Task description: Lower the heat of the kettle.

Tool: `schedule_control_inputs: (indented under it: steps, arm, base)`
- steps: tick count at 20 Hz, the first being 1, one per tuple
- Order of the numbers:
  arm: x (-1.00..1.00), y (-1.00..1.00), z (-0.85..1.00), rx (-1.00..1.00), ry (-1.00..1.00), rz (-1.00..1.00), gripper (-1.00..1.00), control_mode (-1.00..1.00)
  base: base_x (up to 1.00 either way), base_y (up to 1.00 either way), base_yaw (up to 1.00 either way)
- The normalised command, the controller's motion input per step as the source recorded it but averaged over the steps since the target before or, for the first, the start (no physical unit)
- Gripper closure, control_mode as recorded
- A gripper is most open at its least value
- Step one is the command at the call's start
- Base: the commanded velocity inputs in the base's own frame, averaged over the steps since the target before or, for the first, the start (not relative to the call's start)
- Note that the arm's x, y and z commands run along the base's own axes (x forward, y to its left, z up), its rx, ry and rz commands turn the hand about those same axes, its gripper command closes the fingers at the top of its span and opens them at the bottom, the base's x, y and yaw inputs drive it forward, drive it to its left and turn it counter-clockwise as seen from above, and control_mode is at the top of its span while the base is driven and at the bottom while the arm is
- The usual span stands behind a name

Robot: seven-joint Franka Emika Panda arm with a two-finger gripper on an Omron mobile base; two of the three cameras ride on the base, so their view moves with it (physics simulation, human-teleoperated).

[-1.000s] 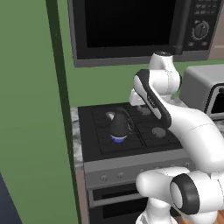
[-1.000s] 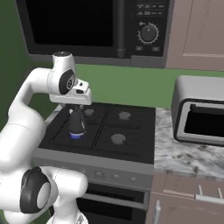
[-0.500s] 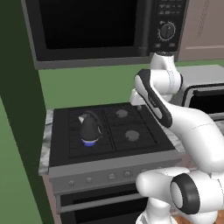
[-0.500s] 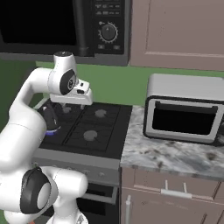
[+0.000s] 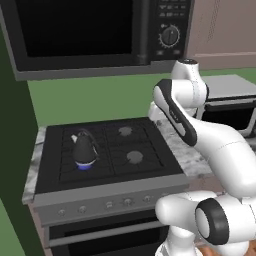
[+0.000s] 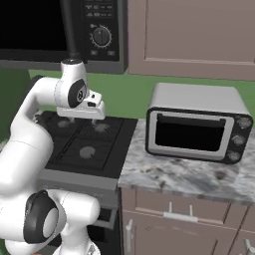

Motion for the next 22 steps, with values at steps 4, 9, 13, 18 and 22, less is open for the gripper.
schedule_control_inputs:
  steps: [4,9,13,18,22]
  arm:
    - [0.0,0.0,0.0,0.0,0.0,0.0,-1.0,1.0]
    - [0.0,0.0,0.0,0.0,0.0,0.0,-1.0,1.0]
    - [0.0,0.0,0.0,0.0,0.0,0.0,-1.0,1.0]
    - [0.0,0.0,0.0,0.0,0.0,0.0,-1.0,1.0]
    - [0.0,0.0,0.0,0.0,0.0,0.0,-1.0,1.0]
  base:
    - [0.05,-0.35,0.0]
    - [0.14,-0.33,0.0]
    - [0.16,-0.32,0.0]
    - [0.24,-0.25,0.0]
    - [0.21,-0.03,0.0]
